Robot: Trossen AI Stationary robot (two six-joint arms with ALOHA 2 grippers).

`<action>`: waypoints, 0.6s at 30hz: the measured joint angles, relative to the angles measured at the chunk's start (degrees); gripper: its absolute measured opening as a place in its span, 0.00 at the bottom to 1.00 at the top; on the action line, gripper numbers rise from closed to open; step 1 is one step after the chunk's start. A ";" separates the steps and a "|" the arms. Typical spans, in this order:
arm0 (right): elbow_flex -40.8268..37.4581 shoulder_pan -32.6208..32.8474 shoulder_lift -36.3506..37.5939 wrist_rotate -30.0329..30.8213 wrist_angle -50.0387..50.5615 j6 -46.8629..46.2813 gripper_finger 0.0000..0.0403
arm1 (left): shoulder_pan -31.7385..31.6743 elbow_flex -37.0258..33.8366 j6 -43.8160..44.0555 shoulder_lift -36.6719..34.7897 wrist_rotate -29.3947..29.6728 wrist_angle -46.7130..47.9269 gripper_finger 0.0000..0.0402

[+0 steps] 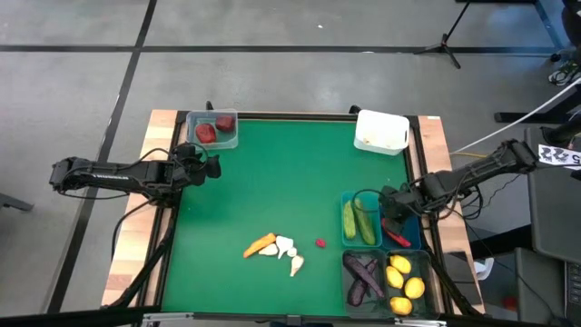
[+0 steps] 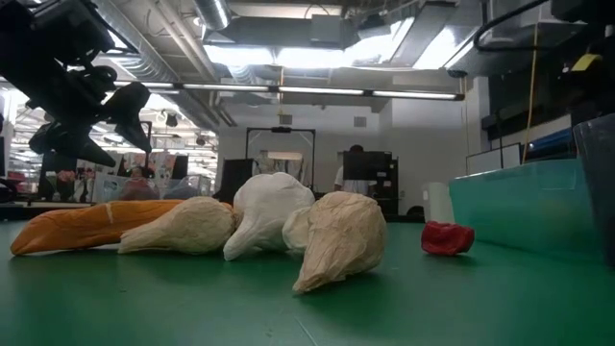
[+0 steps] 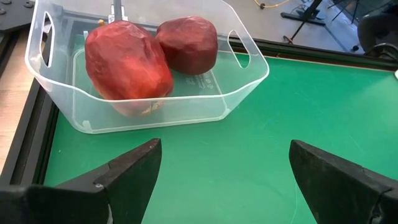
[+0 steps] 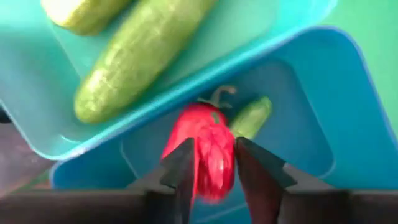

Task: Sort produce into baskets
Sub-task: Put the red bell pepper into the blue bin

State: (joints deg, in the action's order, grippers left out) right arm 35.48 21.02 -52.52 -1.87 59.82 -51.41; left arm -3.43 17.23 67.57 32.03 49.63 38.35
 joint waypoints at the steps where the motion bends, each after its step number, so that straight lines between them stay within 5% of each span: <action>1: 0.04 0.61 -0.23 0.87 -0.53 -0.80 0.32 | 0.00 -0.01 0.00 -0.01 0.00 0.00 0.86; 8: 0.04 1.85 -0.24 1.64 -0.32 -2.94 0.45 | 0.00 -0.01 0.01 -0.01 0.02 0.00 0.86; 18: 9.43 1.85 -0.24 1.89 0.90 3.24 0.43 | -0.01 -0.01 0.05 -0.01 0.02 -0.02 0.86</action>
State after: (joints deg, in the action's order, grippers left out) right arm 44.91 22.87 -52.75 0.02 60.72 -48.18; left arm -3.43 17.22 67.63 32.02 49.65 38.33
